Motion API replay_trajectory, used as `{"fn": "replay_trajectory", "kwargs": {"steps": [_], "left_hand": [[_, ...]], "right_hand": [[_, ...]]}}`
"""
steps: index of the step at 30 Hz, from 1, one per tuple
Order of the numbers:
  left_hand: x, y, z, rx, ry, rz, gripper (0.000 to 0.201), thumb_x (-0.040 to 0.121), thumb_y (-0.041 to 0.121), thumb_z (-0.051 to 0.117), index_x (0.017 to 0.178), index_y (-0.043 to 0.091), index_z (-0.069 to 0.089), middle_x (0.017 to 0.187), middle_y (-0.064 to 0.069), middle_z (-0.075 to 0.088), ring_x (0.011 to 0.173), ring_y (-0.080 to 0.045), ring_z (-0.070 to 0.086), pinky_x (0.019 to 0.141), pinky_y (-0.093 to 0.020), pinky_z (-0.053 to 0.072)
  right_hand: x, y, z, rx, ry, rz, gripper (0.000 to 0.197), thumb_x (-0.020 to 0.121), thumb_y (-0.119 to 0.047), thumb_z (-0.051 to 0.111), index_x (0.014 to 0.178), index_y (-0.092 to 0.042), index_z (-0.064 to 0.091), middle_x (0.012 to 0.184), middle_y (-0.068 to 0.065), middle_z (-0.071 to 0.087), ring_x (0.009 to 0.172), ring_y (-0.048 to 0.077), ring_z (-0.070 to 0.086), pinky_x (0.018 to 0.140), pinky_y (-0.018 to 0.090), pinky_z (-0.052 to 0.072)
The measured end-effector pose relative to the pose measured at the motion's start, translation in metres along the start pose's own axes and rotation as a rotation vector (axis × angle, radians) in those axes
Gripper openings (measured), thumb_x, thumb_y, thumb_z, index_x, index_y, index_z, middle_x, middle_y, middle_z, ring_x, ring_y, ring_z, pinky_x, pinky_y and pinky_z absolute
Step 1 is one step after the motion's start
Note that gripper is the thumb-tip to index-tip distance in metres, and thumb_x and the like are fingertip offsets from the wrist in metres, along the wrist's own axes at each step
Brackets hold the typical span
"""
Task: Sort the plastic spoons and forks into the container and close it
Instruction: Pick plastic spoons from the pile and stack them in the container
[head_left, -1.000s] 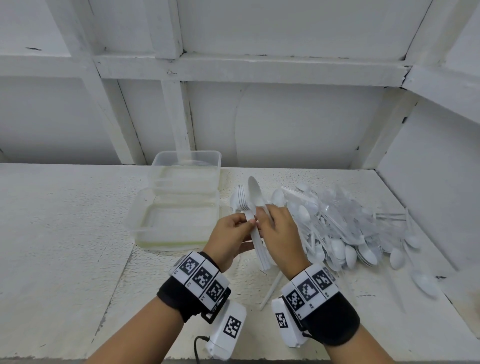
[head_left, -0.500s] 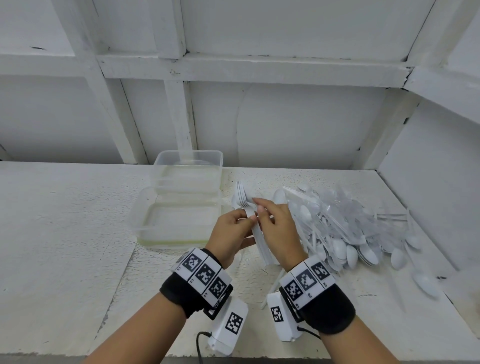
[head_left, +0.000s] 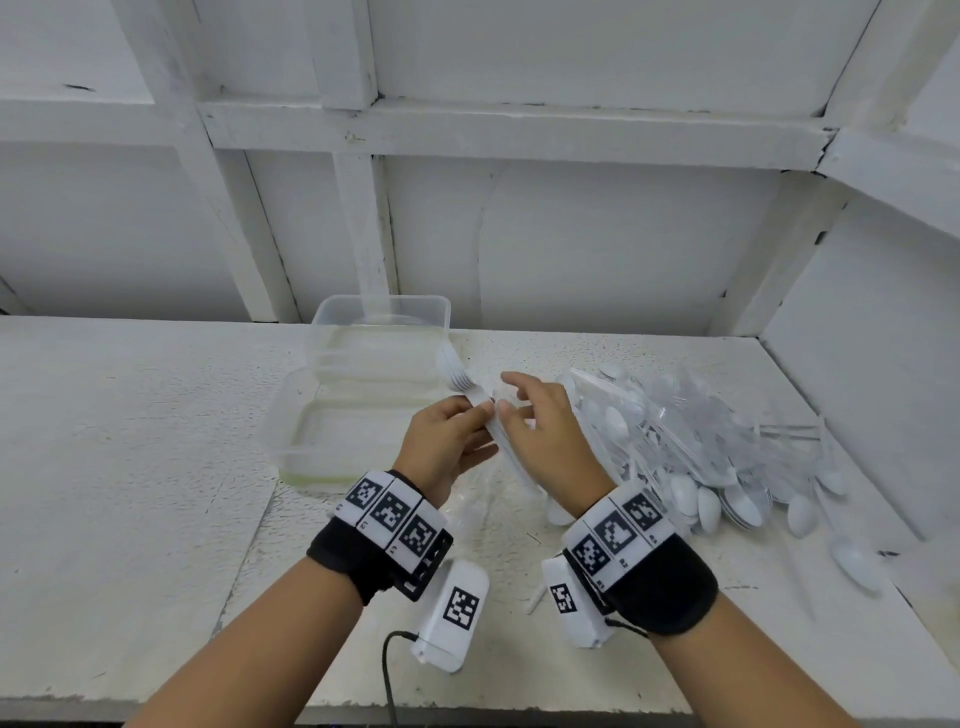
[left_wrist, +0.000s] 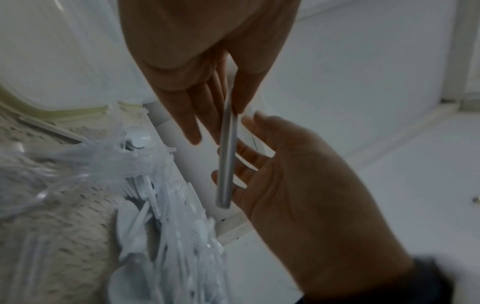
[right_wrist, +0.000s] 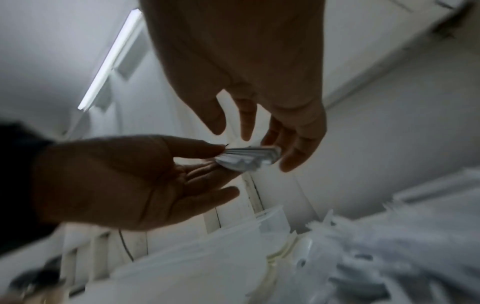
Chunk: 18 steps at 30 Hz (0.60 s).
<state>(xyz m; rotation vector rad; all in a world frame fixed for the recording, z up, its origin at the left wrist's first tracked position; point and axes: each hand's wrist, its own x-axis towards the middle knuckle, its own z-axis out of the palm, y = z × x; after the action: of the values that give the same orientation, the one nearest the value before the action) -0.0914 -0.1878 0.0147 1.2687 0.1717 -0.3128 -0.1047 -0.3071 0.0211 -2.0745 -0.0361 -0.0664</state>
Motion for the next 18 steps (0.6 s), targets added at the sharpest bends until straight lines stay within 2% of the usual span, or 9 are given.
{"fn": "replay_trajectory", "kwargs": {"steps": [2, 5, 8, 10, 12, 14, 16, 18], "left_hand": [[0.005, 0.003, -0.003, -0.038, 0.069, -0.002, 0.016, 0.092, 0.014, 0.056, 0.076, 0.014, 0.056, 0.087, -0.005, 0.067, 0.077, -0.014, 0.061, 0.077, -0.030, 0.047], [0.008, 0.006, -0.006, -0.087, 0.147, -0.018, 0.015, 0.092, 0.019, 0.056, 0.076, 0.019, 0.058, 0.076, 0.005, 0.065, 0.073, -0.007, 0.057, 0.070, -0.028, 0.037], [0.009, 0.012, -0.010, -0.105, 0.164, 0.003, 0.017, 0.092, 0.019, 0.055, 0.076, 0.018, 0.059, 0.068, 0.009, 0.066, 0.073, -0.007, 0.059, 0.072, -0.027, 0.038], [0.010, 0.020, -0.018, -0.038, 0.139, 0.035, 0.015, 0.093, 0.018, 0.053, 0.080, 0.015, 0.060, 0.074, 0.005, 0.068, 0.077, -0.008, 0.061, 0.074, -0.028, 0.040], [0.010, 0.033, -0.032, 0.138, 0.095, 0.056, 0.015, 0.095, 0.021, 0.051, 0.087, 0.014, 0.062, 0.085, 0.001, 0.069, 0.081, -0.011, 0.063, 0.074, -0.028, 0.043], [0.012, 0.048, -0.051, 0.411, 0.087, 0.075, 0.018, 0.096, 0.025, 0.050, 0.095, 0.014, 0.064, 0.090, 0.000, 0.069, 0.076, -0.011, 0.061, 0.067, -0.025, 0.045], [0.018, 0.064, -0.078, 0.696, 0.147, 0.146, 0.020, 0.096, 0.025, 0.049, 0.099, 0.012, 0.064, 0.087, 0.001, 0.068, 0.067, -0.009, 0.054, 0.056, -0.022, 0.041], [0.030, 0.080, -0.109, 0.937, 0.250, 0.194, 0.022, 0.096, 0.023, 0.048, 0.101, 0.008, 0.064, 0.089, -0.003, 0.067, 0.063, -0.009, 0.049, 0.053, -0.023, 0.037]], "right_hand": [[0.002, 0.001, 0.005, -0.183, -0.006, -0.121, 0.037, 0.095, -0.028, 0.049, 0.131, -0.019, 0.046, 0.122, 0.004, 0.048, 0.101, 0.010, 0.050, 0.085, 0.018, 0.038], [0.008, -0.003, 0.012, -0.377, -0.021, -0.246, 0.039, 0.096, -0.024, 0.049, 0.133, -0.013, 0.047, 0.122, 0.008, 0.052, 0.107, 0.017, 0.052, 0.084, 0.015, 0.033], [0.016, -0.010, 0.019, -0.435, -0.008, -0.335, 0.036, 0.098, -0.019, 0.043, 0.133, -0.011, 0.049, 0.117, 0.011, 0.055, 0.106, 0.021, 0.054, 0.082, 0.015, 0.032], [0.023, -0.014, 0.023, -0.431, -0.024, -0.358, 0.034, 0.098, -0.017, 0.042, 0.131, -0.010, 0.051, 0.114, 0.013, 0.056, 0.103, 0.023, 0.054, 0.082, 0.018, 0.034], [0.033, -0.019, 0.025, -0.414, -0.035, -0.334, 0.034, 0.098, -0.016, 0.044, 0.130, -0.007, 0.052, 0.116, 0.014, 0.058, 0.105, 0.025, 0.054, 0.084, 0.020, 0.035], [0.045, -0.024, 0.027, -0.388, -0.057, -0.300, 0.034, 0.097, -0.016, 0.046, 0.128, -0.006, 0.053, 0.116, 0.014, 0.059, 0.106, 0.025, 0.054, 0.085, 0.020, 0.035], [0.059, -0.028, 0.031, -0.385, -0.108, -0.285, 0.032, 0.096, -0.016, 0.048, 0.125, -0.007, 0.056, 0.112, 0.014, 0.061, 0.102, 0.025, 0.055, 0.080, 0.020, 0.035], [0.073, -0.031, 0.040, -0.413, -0.195, -0.279, 0.031, 0.095, -0.015, 0.048, 0.124, -0.007, 0.057, 0.110, 0.013, 0.061, 0.100, 0.025, 0.056, 0.078, 0.022, 0.036]]}}
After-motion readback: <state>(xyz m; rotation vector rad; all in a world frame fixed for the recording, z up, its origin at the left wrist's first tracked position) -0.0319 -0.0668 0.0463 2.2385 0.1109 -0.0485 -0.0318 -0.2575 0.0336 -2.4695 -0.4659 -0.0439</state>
